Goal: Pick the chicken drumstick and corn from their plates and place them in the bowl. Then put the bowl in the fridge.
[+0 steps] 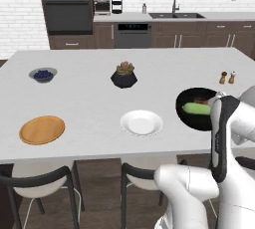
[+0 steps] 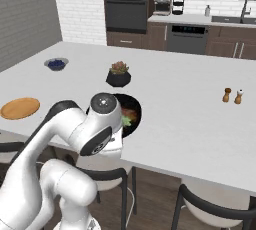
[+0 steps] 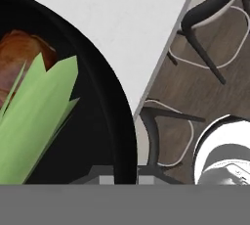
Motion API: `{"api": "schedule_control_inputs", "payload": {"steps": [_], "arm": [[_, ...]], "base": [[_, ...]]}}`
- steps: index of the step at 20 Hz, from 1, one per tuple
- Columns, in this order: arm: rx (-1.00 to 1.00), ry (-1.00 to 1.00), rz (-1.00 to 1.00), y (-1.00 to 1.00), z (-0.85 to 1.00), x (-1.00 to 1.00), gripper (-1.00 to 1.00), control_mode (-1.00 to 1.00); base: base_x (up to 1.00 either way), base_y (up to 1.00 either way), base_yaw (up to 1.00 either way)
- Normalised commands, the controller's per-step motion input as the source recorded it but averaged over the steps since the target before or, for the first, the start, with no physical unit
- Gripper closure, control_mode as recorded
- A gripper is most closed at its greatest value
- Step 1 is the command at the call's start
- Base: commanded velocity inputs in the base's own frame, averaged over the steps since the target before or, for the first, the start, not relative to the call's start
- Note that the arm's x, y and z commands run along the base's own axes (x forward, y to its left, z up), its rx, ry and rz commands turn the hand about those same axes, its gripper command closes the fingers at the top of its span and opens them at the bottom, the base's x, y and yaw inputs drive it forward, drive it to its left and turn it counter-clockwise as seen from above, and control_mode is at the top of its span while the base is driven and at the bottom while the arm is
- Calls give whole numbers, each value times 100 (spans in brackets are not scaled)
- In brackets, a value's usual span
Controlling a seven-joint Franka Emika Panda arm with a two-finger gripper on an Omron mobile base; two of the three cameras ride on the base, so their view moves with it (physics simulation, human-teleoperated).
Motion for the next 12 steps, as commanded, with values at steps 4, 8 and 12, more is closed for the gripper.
{"api": "schedule_control_inputs", "payload": {"steps": [4, 8, 12], "arm": [[0, 0, 0, 21, 100, -73, 100, -100], [0, 0, 0, 19, 95, -75, 100, -100], [0, 1, 0, 14, 22, -25, 100, 100]], "base": [[0, 0, 0], [0, 0, 0], [0, -1, 0]]}}
